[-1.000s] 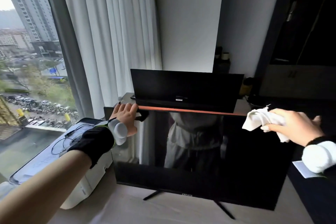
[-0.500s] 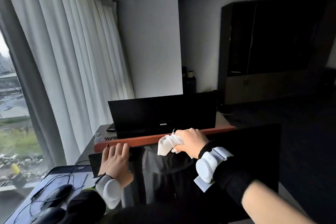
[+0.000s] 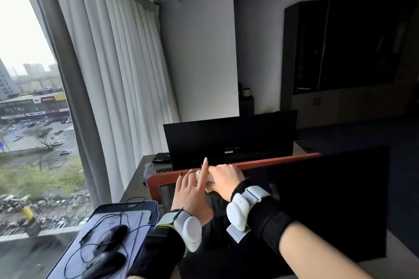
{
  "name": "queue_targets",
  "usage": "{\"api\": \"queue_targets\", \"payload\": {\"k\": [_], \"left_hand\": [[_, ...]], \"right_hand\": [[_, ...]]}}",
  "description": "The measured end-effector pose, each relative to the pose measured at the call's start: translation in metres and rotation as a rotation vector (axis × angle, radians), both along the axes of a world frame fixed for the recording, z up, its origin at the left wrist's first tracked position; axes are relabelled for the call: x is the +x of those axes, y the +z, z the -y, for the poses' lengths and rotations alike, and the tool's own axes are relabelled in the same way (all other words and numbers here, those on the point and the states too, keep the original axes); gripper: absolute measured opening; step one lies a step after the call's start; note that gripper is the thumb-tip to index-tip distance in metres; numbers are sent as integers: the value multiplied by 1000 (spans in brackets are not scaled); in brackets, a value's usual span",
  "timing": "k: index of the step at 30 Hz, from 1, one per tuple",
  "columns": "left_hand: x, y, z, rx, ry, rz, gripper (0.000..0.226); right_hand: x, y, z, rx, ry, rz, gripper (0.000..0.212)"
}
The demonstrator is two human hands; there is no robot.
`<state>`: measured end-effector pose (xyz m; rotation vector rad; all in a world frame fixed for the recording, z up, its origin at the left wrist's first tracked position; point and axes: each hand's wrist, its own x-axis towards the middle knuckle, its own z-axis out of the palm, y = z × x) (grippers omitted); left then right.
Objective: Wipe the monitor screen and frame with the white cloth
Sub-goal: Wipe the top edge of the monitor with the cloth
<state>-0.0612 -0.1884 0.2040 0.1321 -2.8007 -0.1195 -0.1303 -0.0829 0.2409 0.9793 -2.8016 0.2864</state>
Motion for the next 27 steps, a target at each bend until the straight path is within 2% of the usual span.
{"api": "queue_targets", "payload": {"k": [8, 14, 17, 20, 22, 27], "left_hand": [[0, -3, -6, -72, 16, -16, 106], [7, -5, -4, -78, 27, -65, 107], [6, -4, -14, -54, 83, -58, 112], [4, -1, -16, -136, 147, -4, 119], [3, 3, -18, -175, 181, 57, 115], [-4, 18, -30, -100, 259, 174, 116]], "right_hand": [[5, -11, -17, -197, 6, 2, 39], [1, -8, -34, -165, 36, 16, 45], [-12, -4, -73, -155, 26, 19, 46], [-30, -1, -121, -127, -4, 10, 49], [-44, 2, -158, -115, -34, 9, 49], [-80, 9, -261, -100, -104, 12, 45]]}}
